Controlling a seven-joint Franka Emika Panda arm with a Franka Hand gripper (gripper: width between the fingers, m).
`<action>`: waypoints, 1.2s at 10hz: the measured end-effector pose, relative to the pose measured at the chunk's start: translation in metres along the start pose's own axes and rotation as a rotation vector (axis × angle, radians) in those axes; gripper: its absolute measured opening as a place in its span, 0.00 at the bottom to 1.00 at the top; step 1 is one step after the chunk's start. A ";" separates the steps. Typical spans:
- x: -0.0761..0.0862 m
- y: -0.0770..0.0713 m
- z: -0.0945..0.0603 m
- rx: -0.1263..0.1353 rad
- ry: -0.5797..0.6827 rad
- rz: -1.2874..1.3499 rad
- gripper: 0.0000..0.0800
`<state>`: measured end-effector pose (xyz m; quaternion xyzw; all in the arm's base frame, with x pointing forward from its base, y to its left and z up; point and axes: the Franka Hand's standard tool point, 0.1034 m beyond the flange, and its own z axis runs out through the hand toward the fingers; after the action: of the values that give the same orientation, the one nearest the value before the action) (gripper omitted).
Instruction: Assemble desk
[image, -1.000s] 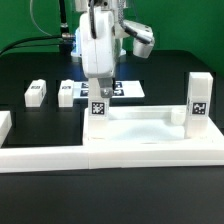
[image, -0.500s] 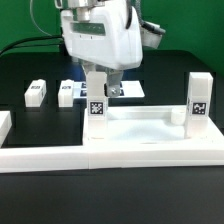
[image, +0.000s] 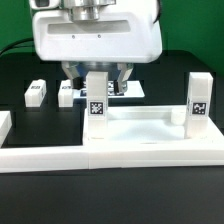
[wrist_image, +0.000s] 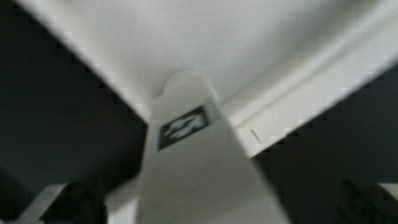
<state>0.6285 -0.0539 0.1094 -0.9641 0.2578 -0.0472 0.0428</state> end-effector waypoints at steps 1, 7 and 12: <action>0.001 0.001 -0.002 0.000 -0.038 -0.173 0.81; 0.003 0.002 -0.001 -0.004 -0.030 0.083 0.36; -0.001 -0.002 0.001 -0.024 -0.007 0.864 0.36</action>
Offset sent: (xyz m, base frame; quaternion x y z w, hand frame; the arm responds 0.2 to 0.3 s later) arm 0.0000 0.0000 0.0000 0.0000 0.0000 0.0000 1.0000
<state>0.6292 -0.0516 0.1089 -0.7683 0.6380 -0.0190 0.0483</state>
